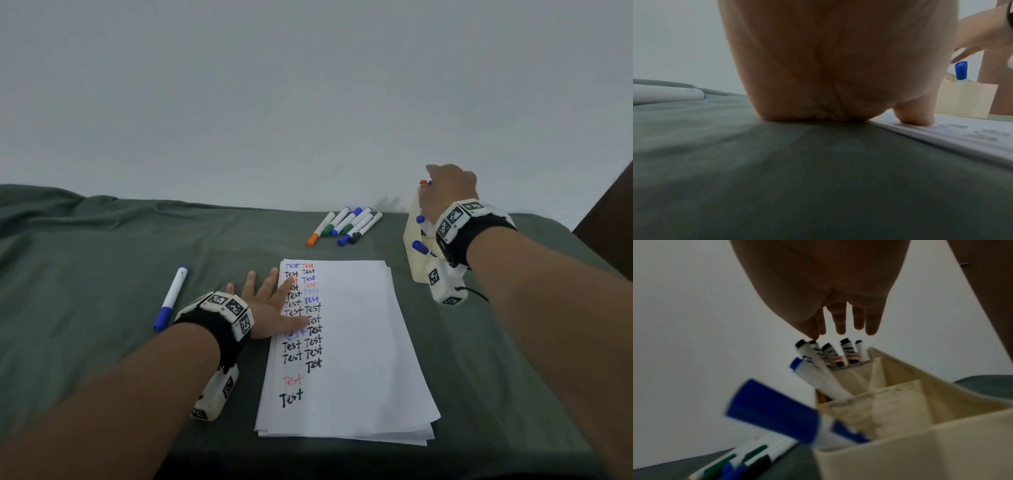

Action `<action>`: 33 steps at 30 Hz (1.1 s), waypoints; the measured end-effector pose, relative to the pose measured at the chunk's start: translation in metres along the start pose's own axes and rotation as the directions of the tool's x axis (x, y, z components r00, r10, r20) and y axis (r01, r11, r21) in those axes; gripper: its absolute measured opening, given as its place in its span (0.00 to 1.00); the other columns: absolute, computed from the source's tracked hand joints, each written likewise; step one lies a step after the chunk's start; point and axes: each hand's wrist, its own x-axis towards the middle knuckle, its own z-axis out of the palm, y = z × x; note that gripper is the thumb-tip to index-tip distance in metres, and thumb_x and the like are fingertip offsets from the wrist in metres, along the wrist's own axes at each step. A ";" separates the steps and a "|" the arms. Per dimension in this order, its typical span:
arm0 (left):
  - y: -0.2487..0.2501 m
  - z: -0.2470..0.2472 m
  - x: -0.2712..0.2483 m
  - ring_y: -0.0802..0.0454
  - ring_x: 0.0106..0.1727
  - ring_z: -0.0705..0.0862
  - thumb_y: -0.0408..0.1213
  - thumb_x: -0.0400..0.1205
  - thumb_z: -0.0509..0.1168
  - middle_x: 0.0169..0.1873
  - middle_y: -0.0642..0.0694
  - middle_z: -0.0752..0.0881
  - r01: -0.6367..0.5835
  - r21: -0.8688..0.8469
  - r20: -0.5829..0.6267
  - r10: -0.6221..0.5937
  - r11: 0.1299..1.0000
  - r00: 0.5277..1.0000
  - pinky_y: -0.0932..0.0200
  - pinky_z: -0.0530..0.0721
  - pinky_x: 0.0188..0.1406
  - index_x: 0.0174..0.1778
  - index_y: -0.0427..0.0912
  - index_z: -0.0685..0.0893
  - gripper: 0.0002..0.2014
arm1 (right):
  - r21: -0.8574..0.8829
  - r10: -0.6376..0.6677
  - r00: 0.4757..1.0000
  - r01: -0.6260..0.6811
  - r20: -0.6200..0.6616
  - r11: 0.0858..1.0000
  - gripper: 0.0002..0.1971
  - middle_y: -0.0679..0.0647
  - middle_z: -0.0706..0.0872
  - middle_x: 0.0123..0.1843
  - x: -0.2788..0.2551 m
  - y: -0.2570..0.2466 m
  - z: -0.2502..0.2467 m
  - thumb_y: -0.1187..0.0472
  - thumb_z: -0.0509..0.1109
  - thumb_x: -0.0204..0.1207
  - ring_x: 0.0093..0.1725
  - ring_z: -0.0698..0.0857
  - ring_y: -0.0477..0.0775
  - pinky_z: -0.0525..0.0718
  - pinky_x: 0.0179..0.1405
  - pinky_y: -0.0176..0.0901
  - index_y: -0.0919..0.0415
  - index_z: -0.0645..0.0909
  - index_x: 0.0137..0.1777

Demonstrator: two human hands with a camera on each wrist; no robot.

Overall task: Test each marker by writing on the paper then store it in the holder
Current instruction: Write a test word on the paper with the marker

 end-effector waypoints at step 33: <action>0.000 0.000 -0.004 0.41 0.82 0.25 0.86 0.65 0.45 0.81 0.59 0.24 -0.010 -0.025 -0.003 0.010 1.000 1.000 0.27 0.29 0.75 0.79 0.71 0.28 0.51 | -0.143 -0.042 0.876 0.125 0.481 0.982 0.23 0.61 0.83 0.67 -0.021 -0.074 0.106 0.41 0.60 0.85 0.59 0.85 0.62 0.84 0.59 0.51 0.55 0.77 0.72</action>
